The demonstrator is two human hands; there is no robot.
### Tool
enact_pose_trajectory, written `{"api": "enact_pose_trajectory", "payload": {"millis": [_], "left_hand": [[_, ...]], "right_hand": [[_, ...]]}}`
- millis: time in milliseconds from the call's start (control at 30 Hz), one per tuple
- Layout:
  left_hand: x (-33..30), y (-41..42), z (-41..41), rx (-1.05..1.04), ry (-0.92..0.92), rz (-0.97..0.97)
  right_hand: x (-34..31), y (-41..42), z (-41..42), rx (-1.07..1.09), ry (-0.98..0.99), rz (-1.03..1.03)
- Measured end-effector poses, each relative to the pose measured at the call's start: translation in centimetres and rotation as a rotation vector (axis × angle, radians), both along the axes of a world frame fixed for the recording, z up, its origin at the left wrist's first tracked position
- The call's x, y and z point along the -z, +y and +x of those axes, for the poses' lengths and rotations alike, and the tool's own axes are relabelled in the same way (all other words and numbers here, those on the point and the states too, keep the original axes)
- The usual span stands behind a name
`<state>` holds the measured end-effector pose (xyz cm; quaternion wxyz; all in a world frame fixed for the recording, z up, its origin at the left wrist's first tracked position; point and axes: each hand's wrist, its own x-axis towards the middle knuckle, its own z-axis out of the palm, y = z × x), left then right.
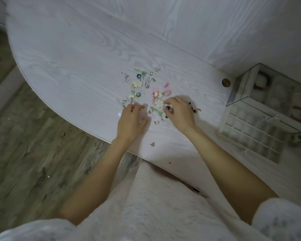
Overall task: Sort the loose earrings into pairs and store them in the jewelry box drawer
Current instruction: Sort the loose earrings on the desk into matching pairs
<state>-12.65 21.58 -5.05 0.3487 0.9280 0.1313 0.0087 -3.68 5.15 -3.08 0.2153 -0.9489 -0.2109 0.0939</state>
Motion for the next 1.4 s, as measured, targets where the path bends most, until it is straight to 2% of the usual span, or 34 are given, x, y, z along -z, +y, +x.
{"api": "enact_pose_trajectory", "payload": {"millis": [100,233,333,467,667,867,1033,1167,1267,1400], "left_hand": [[-0.1,0.5,1.7,0.019,-0.003,0.041],[0.0,2.2,2.4,-0.087,-0.021,0.09],[0.5,3.5,2.4,-0.05,0.002,0.132],[0.8,3.8,2.7,-0.01,-0.012,0.116],[0.5,4.2,3.2,0.028,0.019,0.085],[0.2,4.3,1.6,-0.026,-0.063,0.002],[-4.6,3.3,0.7,-0.246,-0.208,-0.378],[-7.7,0.2,0.8,-0.226,-0.182,-0.555],[-5.8,-3.9,0.1,-0.121,-0.062,-0.492],[-1.9,-10.7,-1.2,0.074,0.119,-0.382]], "right_hand": [[0.3,2.2,1.3,-0.022,0.02,-0.152],[0.5,3.2,1.8,0.023,0.044,-0.218],[0.1,2.7,2.0,0.015,0.02,-0.341],[0.0,3.5,2.1,-0.01,-0.038,-0.212],[0.5,6.0,2.7,0.022,-0.054,-0.283],[-0.3,5.7,2.3,0.081,-0.049,-0.146],[-3.6,3.7,0.7,0.152,0.0,0.122],[-5.4,-0.1,-1.9,0.203,0.122,0.385],[-4.5,-3.9,-4.7,0.263,0.152,0.414],[-0.9,-9.0,-7.7,0.369,0.174,0.25]]}}
